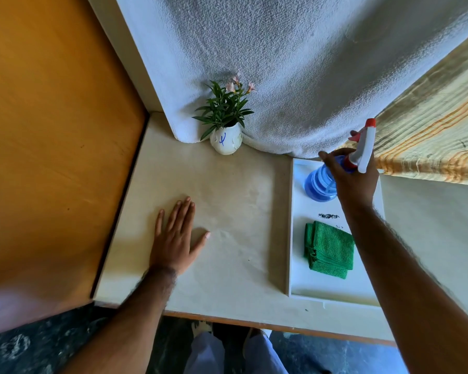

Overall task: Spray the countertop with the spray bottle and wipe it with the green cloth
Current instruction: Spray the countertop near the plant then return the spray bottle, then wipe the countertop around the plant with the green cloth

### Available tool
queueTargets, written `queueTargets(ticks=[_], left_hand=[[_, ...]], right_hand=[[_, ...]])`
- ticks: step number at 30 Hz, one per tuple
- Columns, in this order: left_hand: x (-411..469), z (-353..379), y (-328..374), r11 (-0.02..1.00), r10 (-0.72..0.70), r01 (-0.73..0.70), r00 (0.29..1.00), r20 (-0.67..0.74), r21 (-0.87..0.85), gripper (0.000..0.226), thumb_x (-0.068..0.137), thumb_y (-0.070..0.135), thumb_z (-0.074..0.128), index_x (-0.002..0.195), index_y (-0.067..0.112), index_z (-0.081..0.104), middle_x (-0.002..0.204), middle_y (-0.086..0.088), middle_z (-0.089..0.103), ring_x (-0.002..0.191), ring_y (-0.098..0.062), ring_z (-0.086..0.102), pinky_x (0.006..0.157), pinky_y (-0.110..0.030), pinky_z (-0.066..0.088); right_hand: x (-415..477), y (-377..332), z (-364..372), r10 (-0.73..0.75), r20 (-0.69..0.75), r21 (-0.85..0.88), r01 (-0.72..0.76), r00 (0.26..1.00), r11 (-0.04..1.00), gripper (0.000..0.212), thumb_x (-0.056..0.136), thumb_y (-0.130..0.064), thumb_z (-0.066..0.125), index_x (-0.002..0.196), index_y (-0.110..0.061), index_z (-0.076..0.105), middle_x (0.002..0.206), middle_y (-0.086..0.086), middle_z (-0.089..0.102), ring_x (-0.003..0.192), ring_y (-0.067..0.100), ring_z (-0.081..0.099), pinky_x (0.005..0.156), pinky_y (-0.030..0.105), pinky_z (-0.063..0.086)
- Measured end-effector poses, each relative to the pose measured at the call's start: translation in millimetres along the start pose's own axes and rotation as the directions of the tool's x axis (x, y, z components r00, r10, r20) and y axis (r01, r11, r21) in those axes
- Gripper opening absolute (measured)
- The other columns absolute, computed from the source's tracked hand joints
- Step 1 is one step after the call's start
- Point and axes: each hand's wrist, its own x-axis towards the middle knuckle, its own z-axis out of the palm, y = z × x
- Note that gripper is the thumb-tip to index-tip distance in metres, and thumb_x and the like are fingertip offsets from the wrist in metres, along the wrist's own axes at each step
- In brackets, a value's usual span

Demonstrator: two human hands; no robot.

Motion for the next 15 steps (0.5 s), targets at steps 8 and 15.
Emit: queueTargets(ticks=[8, 15], left_hand=[[0, 0, 4, 1.0, -0.002, 0.002, 1.0, -0.01, -0.017, 0.087, 0.1, 0.068, 0.034, 0.167, 0.015, 0.021, 0.176, -0.004, 0.021, 0.162, -0.021, 0.021, 0.129, -0.059, 0.023], [-1, -1, 1, 1.0, -0.006, 0.006, 1.0, -0.025, 0.006, 0.087, 0.099, 0.068, 0.038, 0.166, 0.015, 0.023, 0.176, -0.005, 0.022, 0.162, -0.022, 0.023, 0.127, -0.06, 0.026]], right_hand=[[-119, 53, -51, -0.255, 0.235, -0.496, 0.341, 0.938, 0.799, 0.071, 0.088, -0.072, 0.059, 0.121, -0.009, 0.049, 0.116, 0.006, 0.05, 0.104, 0.028, 0.053, 0.092, 0.043, 0.049], [-162, 83, -77, -0.043, 0.618, -0.644, 0.536, 0.785, 0.546, 0.09, 0.08, -0.038, 0.083, 0.152, -0.007, 0.041, 0.159, 0.02, 0.037, 0.147, 0.039, 0.037, 0.116, 0.056, 0.041]])
